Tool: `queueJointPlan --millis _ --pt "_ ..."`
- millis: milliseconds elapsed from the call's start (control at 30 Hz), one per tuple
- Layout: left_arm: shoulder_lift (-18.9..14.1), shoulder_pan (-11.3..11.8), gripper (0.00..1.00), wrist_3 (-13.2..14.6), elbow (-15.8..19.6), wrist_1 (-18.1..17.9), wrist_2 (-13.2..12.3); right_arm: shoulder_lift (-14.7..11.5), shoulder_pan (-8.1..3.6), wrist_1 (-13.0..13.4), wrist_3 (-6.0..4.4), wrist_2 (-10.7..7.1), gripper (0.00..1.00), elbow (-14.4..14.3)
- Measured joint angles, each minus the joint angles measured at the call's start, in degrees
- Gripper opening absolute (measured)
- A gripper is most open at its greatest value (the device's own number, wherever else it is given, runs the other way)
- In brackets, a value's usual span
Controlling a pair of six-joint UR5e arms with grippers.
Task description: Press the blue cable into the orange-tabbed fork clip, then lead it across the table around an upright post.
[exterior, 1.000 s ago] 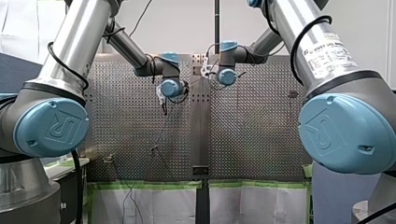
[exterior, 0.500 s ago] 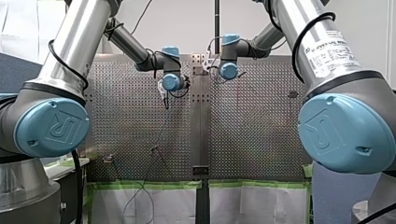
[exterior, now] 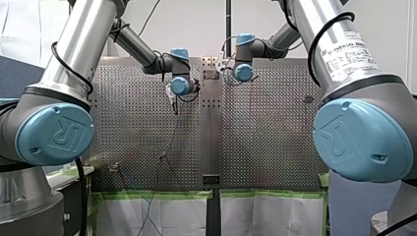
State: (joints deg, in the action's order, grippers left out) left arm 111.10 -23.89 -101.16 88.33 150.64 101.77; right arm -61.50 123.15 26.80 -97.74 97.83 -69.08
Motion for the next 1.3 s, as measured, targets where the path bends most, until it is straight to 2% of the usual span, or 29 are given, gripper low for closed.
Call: queueJointPlan --millis 267,633,900,1300 --pt "0.01 0.1 0.0 -0.34 -0.22 0.01 -0.64 -0.25 -0.64 -0.01 -0.19 0.0 0.0 0.02" --pt "0.01 -0.21 0.0 -1.25 -3.64 2.01 -0.95 -1.05 -1.33 -0.15 -0.3 -0.06 0.0 0.02" --pt "0.01 -0.34 0.0 -1.52 -4.38 2.2 -1.53 -1.86 -1.73 -0.46 -0.28 -0.02 0.0 0.02" --pt "0.0 -0.72 0.0 -3.35 -5.96 2.29 -3.1 -2.45 -2.58 -0.99 -0.28 0.11 0.0 0.01"
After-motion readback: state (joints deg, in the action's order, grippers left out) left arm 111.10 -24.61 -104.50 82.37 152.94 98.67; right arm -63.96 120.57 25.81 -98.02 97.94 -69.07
